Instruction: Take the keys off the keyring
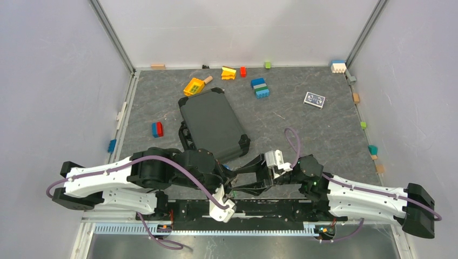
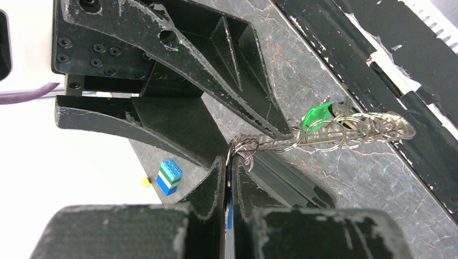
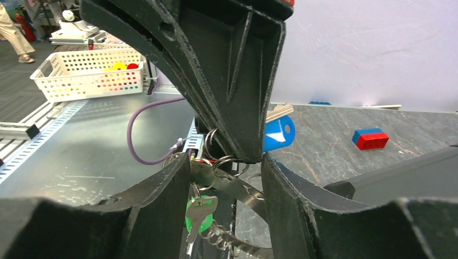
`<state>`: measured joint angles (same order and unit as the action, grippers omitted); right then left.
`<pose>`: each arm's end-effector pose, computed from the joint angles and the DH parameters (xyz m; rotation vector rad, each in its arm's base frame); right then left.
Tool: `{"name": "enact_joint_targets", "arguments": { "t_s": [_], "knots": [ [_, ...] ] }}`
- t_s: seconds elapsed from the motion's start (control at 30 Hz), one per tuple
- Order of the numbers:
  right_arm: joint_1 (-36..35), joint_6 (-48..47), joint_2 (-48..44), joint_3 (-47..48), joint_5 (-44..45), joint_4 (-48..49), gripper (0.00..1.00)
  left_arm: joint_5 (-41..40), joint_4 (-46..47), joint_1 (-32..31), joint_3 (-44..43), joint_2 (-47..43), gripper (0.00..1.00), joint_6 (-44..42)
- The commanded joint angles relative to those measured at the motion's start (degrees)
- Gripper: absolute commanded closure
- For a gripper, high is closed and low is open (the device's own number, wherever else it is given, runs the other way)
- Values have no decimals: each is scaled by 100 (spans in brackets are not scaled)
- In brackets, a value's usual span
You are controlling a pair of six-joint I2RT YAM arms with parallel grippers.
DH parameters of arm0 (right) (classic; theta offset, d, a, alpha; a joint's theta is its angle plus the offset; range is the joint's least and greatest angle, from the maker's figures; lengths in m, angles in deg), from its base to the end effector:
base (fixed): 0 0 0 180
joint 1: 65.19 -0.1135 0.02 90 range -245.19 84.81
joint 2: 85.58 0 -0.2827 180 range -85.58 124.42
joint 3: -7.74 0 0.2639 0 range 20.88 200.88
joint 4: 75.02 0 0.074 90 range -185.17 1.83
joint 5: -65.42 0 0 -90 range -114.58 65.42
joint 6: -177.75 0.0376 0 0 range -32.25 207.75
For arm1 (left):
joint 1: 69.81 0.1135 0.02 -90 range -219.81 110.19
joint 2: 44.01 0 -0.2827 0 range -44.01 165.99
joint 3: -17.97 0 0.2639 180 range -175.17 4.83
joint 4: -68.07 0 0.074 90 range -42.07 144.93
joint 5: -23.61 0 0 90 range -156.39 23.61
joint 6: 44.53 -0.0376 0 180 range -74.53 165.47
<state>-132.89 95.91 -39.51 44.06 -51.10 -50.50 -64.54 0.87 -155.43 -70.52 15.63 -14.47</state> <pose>0.0558 0.1804 0.2998 -1.0844 1.0191 1.3998 0.0137 -0.1953 0.4155 2.1585 0.6506 -0.2779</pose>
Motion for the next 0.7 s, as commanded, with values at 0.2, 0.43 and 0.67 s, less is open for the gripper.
{"name": "enact_joint_targets", "arguments": {
  "t_s": [0.2,0.43,0.67],
  "knots": [
    [3,211,88,-125,-389,535,51,25,256,-15,-287,-64,98,-346],
    [3,235,46,-199,-424,575,60,-40,257,-15,-296,-91,98,-359],
    [3,269,54,-268,-433,592,68,-121,264,-15,-291,-122,98,-353]
  ]
}}
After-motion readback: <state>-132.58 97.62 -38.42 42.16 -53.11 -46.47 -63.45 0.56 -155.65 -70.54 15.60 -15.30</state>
